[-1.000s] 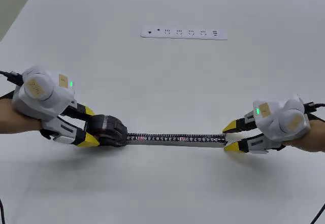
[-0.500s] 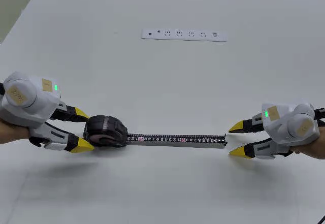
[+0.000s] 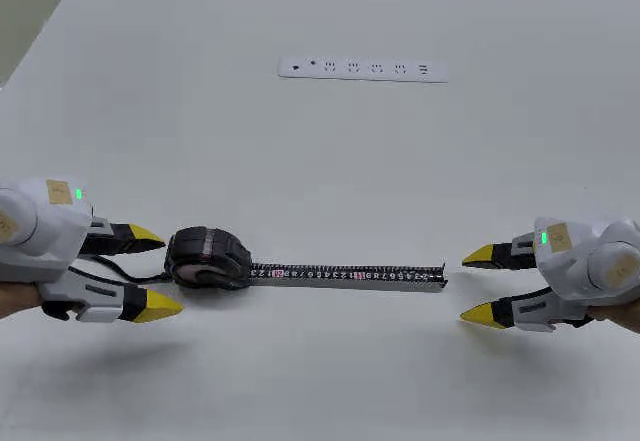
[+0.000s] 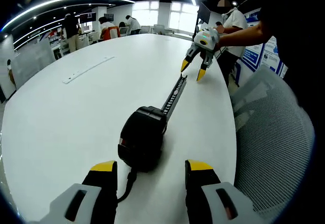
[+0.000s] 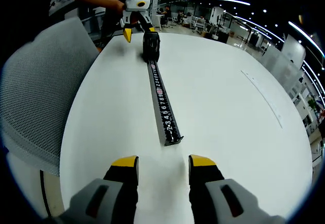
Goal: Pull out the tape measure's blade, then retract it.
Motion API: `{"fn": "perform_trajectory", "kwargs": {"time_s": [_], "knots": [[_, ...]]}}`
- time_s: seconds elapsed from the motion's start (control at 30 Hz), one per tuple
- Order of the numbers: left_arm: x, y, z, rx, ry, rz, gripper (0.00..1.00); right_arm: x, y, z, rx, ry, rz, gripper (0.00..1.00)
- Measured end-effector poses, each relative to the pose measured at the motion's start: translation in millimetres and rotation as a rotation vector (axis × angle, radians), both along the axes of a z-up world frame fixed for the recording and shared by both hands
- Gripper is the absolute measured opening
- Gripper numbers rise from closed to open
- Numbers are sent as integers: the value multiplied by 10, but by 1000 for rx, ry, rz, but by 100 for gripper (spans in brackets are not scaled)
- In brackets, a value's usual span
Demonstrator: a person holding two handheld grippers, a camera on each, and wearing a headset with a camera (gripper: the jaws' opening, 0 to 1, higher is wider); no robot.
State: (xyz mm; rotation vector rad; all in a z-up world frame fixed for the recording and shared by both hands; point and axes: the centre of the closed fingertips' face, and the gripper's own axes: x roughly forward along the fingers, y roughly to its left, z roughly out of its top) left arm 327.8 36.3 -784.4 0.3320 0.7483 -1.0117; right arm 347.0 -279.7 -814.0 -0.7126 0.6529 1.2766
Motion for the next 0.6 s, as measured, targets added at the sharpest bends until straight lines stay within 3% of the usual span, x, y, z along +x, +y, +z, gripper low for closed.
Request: {"fn": "perform_trajectory", "kwargs": {"time_s": [0.6], "knots": [[-368,38,34,-71,-39,166,54,-267,-16,53,69,5,-123,44]]}}
